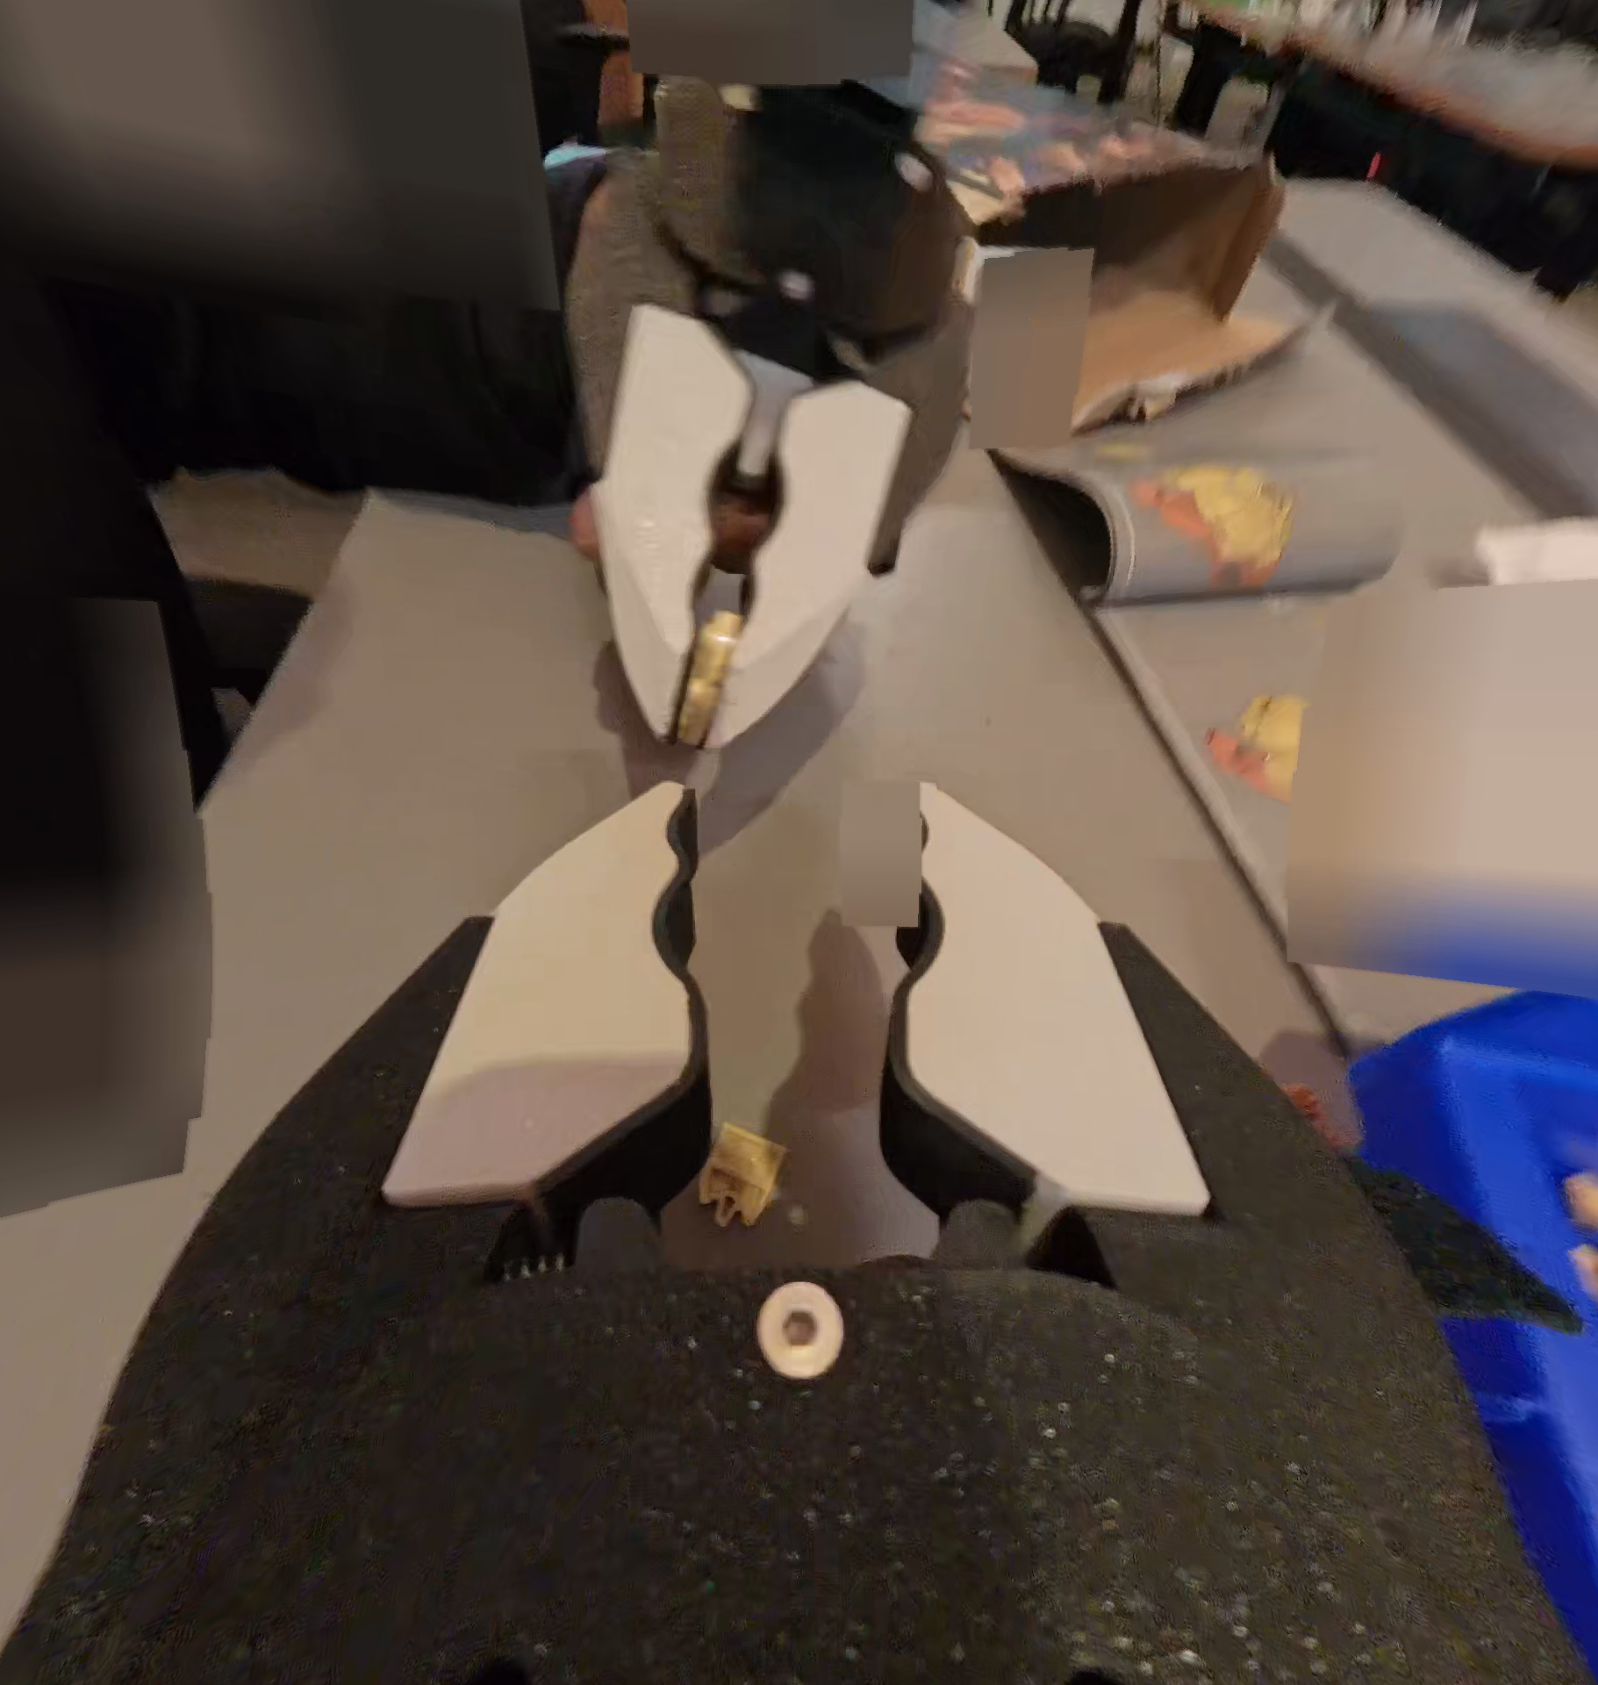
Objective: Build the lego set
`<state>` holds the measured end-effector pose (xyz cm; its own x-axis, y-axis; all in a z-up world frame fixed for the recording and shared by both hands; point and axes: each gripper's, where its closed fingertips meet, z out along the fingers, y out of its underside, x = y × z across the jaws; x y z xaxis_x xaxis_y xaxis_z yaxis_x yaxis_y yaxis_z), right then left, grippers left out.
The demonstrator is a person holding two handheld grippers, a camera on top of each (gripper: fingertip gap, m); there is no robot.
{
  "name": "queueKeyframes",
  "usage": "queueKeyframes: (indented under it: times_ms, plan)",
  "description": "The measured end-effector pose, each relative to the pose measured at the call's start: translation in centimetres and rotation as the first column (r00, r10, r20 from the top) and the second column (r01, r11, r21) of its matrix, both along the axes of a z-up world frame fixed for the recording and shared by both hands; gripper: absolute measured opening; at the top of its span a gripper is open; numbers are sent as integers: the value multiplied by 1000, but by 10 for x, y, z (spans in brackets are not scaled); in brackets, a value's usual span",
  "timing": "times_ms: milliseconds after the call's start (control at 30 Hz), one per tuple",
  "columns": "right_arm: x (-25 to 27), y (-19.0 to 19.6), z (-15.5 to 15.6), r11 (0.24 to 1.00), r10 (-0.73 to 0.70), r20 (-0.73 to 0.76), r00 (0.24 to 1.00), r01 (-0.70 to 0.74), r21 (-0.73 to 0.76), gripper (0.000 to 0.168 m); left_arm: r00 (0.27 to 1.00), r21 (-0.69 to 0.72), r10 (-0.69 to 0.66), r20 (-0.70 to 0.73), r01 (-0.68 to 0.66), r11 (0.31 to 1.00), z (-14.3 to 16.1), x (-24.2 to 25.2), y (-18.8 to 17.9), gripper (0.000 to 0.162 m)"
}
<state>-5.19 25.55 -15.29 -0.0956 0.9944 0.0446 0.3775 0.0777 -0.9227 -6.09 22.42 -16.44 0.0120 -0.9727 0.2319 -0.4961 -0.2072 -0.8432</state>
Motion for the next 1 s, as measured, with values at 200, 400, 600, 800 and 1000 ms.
queueKeyframes:
  times_ms: [200, 400, 600, 800, 1000]
  plan:
    - [-5, -24, -1, 946, 133, -4, 991, -125, 298, 42, 999, -353, -34, 34, 44, 935, -2, 0, -19, 5]
    - [-5, -47, -2, 898, 278, 6, 961, -262, 354, 39, 991, -409, -131, -10, 116, 905, -12, 2, -36, 5]
    - [-8, -61, -11, 837, 345, 85, 935, -347, 424, 28, 979, -425, -201, -44, 163, 890, -18, 7, -46, 5]
    - [-8, -62, -17, 826, 341, 108, 934, -352, 440, 24, 974, -423, -221, -54, 179, 888, -21, 7, -49, 5]
    - [-7, -59, -15, 862, 323, 71, 944, -325, 388, 18, 981, -421, -193, -22, 166, 892, -19, 4, -42, 5]
